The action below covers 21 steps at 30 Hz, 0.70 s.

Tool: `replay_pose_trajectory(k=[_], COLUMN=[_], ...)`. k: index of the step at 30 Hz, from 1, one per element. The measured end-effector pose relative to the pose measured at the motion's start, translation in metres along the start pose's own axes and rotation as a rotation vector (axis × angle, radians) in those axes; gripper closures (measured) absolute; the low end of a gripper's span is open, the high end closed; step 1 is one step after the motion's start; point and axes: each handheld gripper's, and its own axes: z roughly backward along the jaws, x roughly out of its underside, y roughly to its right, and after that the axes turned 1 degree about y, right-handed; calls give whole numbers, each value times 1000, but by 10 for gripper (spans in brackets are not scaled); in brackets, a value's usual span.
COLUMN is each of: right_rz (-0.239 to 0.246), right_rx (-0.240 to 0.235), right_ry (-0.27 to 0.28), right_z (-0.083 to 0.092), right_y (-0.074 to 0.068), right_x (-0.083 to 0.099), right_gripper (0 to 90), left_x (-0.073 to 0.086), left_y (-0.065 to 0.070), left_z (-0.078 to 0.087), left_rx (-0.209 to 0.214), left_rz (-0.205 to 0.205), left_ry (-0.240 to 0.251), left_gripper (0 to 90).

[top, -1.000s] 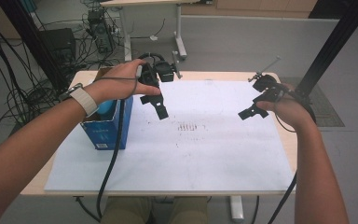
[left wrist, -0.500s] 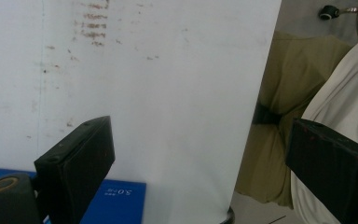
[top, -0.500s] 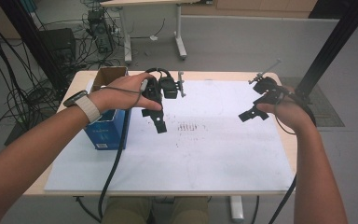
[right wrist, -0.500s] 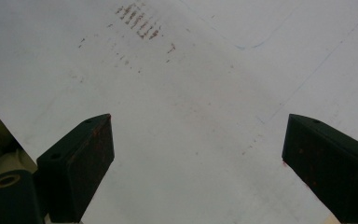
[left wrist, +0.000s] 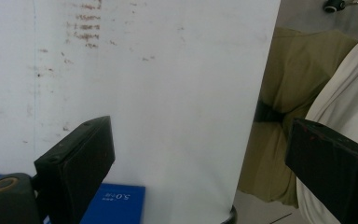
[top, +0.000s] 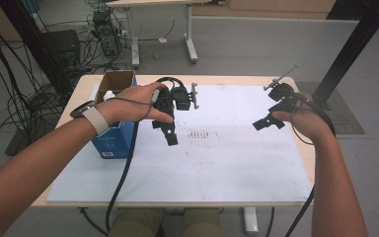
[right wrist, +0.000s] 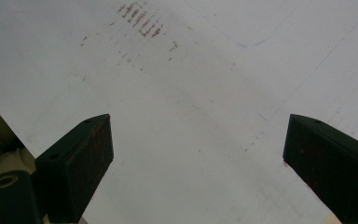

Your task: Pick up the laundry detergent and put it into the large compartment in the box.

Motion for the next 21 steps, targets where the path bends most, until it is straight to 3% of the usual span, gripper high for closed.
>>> replay_pose_trajectory(k=[21], right_rz=[2], right_rx=[-9], right_ry=[3], right_z=[-4], right_y=[3], right_x=[2], right_gripper=[82], left_x=[7], left_y=[-5], left_z=[-3], left_rx=[0], left_rz=[27], left_ry=[14], left_gripper=[87])
